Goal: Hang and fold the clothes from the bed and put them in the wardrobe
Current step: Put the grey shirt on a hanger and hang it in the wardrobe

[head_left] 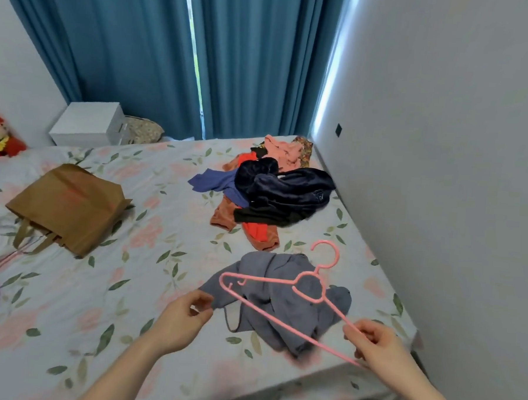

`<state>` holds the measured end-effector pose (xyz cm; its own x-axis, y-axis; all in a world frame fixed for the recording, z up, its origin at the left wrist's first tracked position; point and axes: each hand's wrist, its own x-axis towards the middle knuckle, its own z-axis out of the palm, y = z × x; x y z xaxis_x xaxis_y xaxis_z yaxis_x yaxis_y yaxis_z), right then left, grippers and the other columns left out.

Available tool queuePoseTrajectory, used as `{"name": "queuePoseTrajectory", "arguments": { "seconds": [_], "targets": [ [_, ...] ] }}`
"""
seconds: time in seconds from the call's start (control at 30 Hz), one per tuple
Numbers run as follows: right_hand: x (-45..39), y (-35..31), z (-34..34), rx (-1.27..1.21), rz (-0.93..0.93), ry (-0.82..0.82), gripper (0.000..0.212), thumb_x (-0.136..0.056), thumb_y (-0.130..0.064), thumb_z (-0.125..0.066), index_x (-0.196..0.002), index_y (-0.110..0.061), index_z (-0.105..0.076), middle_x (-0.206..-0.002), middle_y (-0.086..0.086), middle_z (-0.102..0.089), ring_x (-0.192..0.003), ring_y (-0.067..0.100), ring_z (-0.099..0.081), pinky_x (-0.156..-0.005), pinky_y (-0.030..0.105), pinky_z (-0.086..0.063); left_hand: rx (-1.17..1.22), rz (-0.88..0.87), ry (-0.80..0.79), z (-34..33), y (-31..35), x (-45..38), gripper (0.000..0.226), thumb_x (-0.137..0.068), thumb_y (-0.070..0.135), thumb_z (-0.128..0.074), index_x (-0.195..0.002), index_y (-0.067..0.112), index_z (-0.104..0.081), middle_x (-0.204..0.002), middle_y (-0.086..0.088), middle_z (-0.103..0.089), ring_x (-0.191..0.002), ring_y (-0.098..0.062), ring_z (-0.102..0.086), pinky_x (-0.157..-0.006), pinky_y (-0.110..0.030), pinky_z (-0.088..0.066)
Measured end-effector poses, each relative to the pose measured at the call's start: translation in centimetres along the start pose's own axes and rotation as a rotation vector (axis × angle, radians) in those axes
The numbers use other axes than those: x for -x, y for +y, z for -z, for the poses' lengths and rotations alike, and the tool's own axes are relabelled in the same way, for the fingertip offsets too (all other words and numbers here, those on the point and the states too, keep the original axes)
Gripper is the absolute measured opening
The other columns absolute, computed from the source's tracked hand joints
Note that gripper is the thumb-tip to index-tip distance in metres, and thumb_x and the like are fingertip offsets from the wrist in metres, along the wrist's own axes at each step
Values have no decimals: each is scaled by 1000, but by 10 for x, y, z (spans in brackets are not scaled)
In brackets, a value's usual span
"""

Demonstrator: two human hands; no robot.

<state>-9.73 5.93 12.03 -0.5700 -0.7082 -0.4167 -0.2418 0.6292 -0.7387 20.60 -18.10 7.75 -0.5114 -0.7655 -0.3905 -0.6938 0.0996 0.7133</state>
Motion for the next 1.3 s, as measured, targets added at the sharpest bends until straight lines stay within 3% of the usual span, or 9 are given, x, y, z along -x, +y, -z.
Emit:
{"name": "queuePoseTrajectory", "arguments": {
  "seconds": [0.37, 0.47, 0.57, 0.67, 0.8, 0.93, 1.03, 1.17, 1.3],
  "targets": [
    [-29, 67, 80, -112, -185, 249, 31, -95, -26, -69, -78, -1, -63, -54, -4, -51, -54, 17, -49, -62, 32, -38, -147, 47, -345, -130, 59, -52, 17, -94, 22, -60, -110, 23, -64, -114, 8, -64, -103, -14, -64, -76, -19, -42],
    [-27, 78, 81, -112, -236, 276, 32, -95, -29, -67, -81, -1, -64, -57, -2, -51, -58, 18, -48, -61, 32, -35, -206, 18, -465, -156, 61, -78, 15, -87, 21, -61, -100, 24, -67, -114, 2, -61, -91, -14, -63, -77, -21, -51],
    [-27, 92, 82, -130, -287, 315, 32, -96, -31, -65, -83, -1, -62, -58, 0, -48, -58, 18, -44, -61, 32, -32, -389, 9, -579, -197, 45, -116, 35, -83, 35, -61, -118, 35, -64, -135, -3, -48, -125, -19, -52, -108, -32, -43],
    [-33, 105, 78, -118, -335, 352, 31, -95, -31, -65, -78, -6, -59, -58, -1, -49, -58, 18, -47, -61, 34, -37, -573, 38, -671, -241, 46, -139, 58, -80, 48, -59, -137, 44, -54, -162, -11, -21, -150, -34, -22, -120, -42, -27],
    [-48, 112, 66, -132, -373, 355, 26, -96, -27, -64, -77, -9, -61, -60, 0, -52, -60, 18, -51, -64, 36, -44, -612, 77, -811, -287, 51, -154, 62, -87, 41, -59, -147, 46, -46, -167, -14, 19, -155, -38, 9, -125, -47, -12],
    [-62, 111, 52, -161, -369, 373, 23, -96, -20, -64, -75, -9, -64, -57, -3, -55, -61, 16, -54, -66, 35, -48, -671, 108, -769, -323, 34, -168, 68, -89, 36, -55, -154, 42, -35, -163, -11, 33, -153, -39, 19, -125, -52, 0],
    [-72, 115, 43, -200, -380, 391, 22, -96, -18, -65, -77, -6, -64, -57, -1, -56, -61, 16, -54, -68, 35, -48, -637, 148, -670, -333, 22, -177, 82, -90, 39, -49, -162, 23, -13, -168, -7, 16, -155, -35, 5, -125, -50, -5],
    [-70, 119, 36, -246, -417, 391, 19, -94, -15, -67, -76, -9, -65, -56, 3, -57, -59, 16, -54, -68, 35, -46, -230, 188, -396, -309, 25, -183, 43, -86, 37, -58, -128, 27, -59, -135, 2, -56, -121, -24, -58, -101, -33, -44],
    [-59, 114, 41, -233, -454, 379, 18, -87, -11, -74, -74, -12, -63, -56, 3, -60, -59, 20, -58, -72, 42, -52, 158, 173, -107, -244, 62, -186, 16, -83, 17, -74, -84, 32, -68, -91, 11, -72, -89, -19, -68, -79, -31, -54]
  ]
}}
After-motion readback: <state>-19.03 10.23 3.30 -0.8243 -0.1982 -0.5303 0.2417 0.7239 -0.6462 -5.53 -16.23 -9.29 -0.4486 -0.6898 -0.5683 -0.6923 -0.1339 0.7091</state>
